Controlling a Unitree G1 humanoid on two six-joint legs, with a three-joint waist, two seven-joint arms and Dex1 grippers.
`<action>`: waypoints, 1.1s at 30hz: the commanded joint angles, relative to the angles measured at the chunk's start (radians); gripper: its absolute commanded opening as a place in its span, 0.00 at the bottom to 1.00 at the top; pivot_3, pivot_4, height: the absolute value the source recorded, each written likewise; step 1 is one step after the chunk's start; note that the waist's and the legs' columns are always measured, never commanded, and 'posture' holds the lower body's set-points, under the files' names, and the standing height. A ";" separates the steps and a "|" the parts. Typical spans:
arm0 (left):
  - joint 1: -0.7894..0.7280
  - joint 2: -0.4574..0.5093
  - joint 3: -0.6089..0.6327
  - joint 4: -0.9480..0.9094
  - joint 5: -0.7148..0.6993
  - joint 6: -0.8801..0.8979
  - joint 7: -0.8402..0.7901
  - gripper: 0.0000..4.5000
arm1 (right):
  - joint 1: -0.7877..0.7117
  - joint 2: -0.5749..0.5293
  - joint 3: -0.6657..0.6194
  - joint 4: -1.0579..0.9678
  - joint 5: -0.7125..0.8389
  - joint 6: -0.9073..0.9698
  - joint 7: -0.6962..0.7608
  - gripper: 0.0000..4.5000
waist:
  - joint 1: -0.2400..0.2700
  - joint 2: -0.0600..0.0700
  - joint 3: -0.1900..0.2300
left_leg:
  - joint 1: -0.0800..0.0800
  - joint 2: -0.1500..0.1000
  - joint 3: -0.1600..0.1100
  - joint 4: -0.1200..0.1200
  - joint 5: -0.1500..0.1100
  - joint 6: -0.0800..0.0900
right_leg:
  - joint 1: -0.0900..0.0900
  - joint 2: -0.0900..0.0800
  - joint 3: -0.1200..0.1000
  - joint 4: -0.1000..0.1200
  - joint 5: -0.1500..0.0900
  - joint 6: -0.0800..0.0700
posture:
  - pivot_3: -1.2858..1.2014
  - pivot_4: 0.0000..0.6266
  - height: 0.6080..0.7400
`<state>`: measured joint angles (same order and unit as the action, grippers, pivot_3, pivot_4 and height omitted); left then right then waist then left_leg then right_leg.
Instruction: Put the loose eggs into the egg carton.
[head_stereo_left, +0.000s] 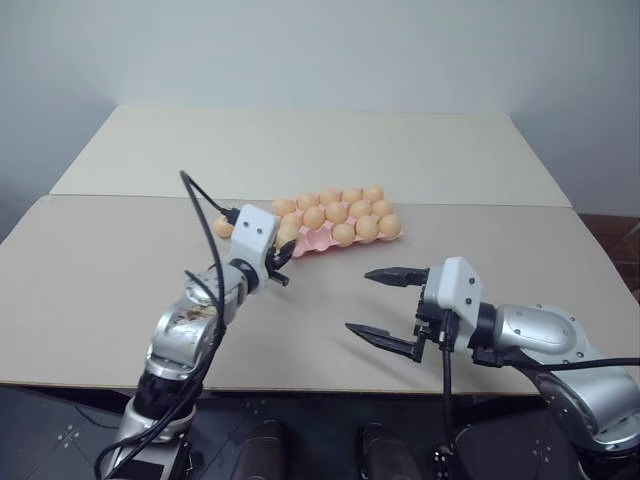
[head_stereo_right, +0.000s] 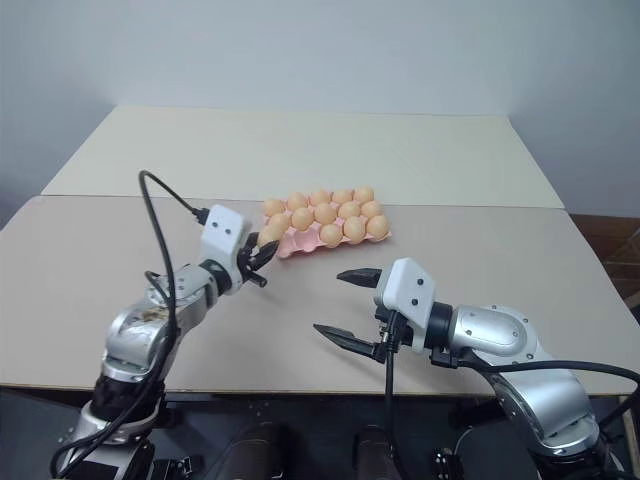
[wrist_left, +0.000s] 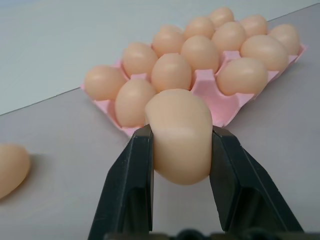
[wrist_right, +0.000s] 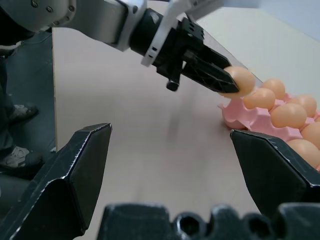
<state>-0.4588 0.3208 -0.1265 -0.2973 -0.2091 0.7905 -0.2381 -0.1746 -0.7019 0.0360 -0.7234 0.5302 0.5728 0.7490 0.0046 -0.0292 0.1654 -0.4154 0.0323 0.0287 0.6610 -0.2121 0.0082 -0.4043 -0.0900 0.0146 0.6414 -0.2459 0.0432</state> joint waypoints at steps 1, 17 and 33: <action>-0.052 -0.028 -0.046 0.064 0.054 -0.087 -0.004 0.27 | -0.018 0.004 0.010 -0.018 -0.006 0.006 -0.018 1.00 | 0.001 0.000 0.000 | 0.000 0.000 0.000 0.000 0.000 0.000 | 0.000 0.000 0.000 0.000 0.000 0.000 | 0.52 0.24 1.00; -0.154 -0.125 -0.096 0.377 0.171 -0.305 -0.048 0.27 | -0.036 0.009 0.032 -0.024 -0.010 0.007 -0.036 1.00 | 0.004 0.000 0.000 | 0.000 0.000 0.000 0.000 0.000 0.000 | 0.000 0.000 0.000 0.000 0.000 0.000 | 0.52 0.24 1.00; -0.045 -0.147 -0.030 0.038 0.200 -0.304 0.011 0.71 | 0.001 -0.005 0.020 -0.033 -0.025 -0.013 -0.030 1.00 | 0.003 0.000 0.000 | 0.000 0.000 0.000 0.000 0.000 0.000 | 0.000 0.000 0.000 0.000 0.000 0.000 | 0.52 0.24 1.00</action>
<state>-0.5079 0.1819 -0.1852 -0.1509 -0.0019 0.5069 -0.2410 -0.1761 -0.6996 0.0719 -0.7247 0.5106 0.5790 0.7177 0.0079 -0.0294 0.1656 -0.4156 0.0325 0.0287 0.6612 -0.2121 0.0082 -0.4044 -0.0900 0.0147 0.6415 -0.2456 0.0437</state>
